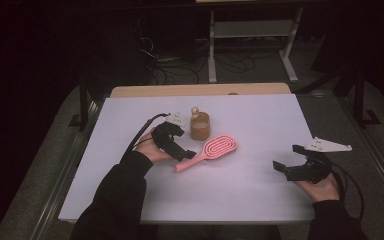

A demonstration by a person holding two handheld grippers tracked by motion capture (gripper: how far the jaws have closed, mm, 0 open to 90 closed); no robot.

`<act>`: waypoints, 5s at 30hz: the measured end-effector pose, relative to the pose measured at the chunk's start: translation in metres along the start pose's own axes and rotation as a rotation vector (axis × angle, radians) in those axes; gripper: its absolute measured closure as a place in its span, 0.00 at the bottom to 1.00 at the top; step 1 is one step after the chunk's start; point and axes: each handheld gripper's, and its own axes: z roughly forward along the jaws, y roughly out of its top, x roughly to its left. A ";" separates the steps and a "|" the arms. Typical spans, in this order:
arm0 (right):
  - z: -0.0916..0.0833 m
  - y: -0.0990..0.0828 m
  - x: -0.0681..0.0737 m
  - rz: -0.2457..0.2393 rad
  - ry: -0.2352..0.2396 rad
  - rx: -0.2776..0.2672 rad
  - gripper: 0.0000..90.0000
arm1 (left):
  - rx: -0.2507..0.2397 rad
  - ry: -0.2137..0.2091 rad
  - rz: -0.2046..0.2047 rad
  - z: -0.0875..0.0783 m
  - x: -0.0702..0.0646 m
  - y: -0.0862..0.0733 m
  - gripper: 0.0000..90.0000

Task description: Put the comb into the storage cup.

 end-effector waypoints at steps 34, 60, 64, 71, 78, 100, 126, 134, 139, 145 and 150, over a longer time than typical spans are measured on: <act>0.000 0.000 0.000 0.004 0.000 -0.001 0.00 | 0.164 -0.035 0.012 0.044 0.001 -0.002 0.01; 0.000 0.000 0.000 0.003 0.002 0.003 0.00 | 0.255 -0.070 0.057 0.067 -0.008 0.002 0.24; 0.001 0.000 0.000 0.002 0.003 0.005 0.00 | 0.264 -0.062 0.064 0.069 -0.009 0.003 0.31; 0.001 0.000 0.000 0.001 0.004 0.008 0.00 | 0.278 -0.010 0.069 0.070 -0.010 0.005 0.55; 0.001 0.000 0.000 0.000 0.003 0.010 0.00 | 0.307 -0.001 0.082 0.076 -0.015 0.009 0.62; 0.002 0.000 0.000 0.000 0.003 0.011 0.00 | 0.338 0.033 0.184 0.076 -0.022 0.012 0.77; 0.003 -0.001 0.000 -0.004 0.001 0.016 0.00 | 0.300 0.017 0.159 0.040 -0.021 0.008 0.77; 0.003 -0.001 0.000 -0.004 0.000 0.018 0.00 | 0.283 0.016 0.151 0.027 -0.022 0.007 0.77; 0.003 -0.001 0.000 -0.004 -0.001 0.017 0.00 | 0.273 0.024 0.143 0.021 -0.020 0.004 0.77; 0.004 -0.001 0.001 -0.003 -0.001 0.021 0.00 | 0.266 0.031 0.142 0.014 -0.021 0.001 0.77; 0.004 -0.001 0.001 -0.003 -0.002 0.023 0.00 | 0.242 0.037 0.132 0.006 -0.021 0.000 0.77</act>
